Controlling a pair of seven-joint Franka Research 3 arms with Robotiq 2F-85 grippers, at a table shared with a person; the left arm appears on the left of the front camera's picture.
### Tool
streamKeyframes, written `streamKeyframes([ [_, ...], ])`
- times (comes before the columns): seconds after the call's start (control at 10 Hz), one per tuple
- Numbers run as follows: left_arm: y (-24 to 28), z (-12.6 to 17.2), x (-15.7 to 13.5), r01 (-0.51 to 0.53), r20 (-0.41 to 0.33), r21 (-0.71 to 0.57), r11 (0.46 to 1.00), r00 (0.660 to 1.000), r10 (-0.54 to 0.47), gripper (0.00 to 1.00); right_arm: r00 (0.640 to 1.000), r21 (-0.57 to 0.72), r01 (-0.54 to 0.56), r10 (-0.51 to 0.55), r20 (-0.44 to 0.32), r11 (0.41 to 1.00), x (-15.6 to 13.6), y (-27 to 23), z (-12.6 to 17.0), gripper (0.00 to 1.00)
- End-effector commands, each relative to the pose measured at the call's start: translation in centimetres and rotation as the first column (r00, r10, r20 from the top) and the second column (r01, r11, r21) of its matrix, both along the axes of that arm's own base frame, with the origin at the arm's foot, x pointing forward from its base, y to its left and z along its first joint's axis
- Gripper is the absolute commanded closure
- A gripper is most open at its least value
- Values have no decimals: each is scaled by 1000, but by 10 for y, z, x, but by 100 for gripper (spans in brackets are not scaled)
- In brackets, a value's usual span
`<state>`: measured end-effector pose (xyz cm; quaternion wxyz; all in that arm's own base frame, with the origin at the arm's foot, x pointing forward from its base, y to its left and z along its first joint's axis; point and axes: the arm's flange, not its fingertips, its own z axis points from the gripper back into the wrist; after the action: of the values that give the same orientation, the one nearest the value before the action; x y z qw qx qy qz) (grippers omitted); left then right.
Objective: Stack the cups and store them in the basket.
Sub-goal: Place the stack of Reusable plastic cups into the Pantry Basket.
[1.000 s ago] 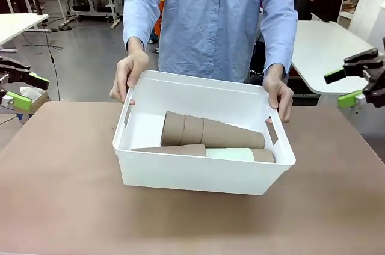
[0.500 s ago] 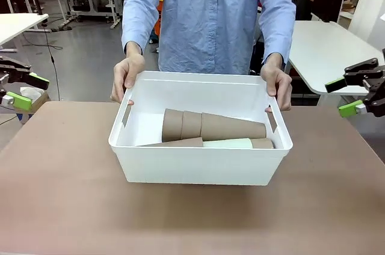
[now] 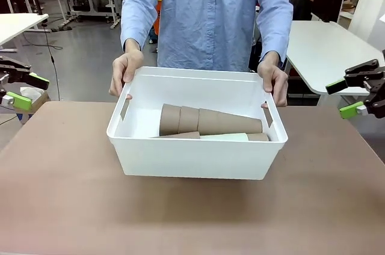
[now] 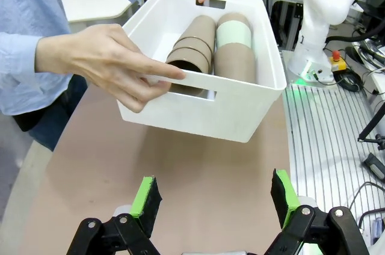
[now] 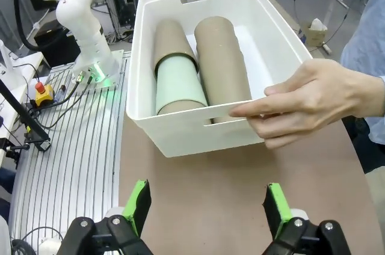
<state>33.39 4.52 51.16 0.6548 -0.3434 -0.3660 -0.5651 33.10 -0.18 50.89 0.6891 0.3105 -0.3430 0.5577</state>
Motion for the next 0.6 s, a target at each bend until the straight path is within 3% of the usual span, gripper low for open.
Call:
streamKeyframes([
  [0.0,-2,2,-1,-2,-6,-10,1000,1000,1,4,1000,31,-7,7,15,1000,4,0,3,0],
  [0.5,-2,2,-1,-2,-6,-10,1000,1000,1,4,1000,31,-7,7,15,1000,4,0,3,0],
])
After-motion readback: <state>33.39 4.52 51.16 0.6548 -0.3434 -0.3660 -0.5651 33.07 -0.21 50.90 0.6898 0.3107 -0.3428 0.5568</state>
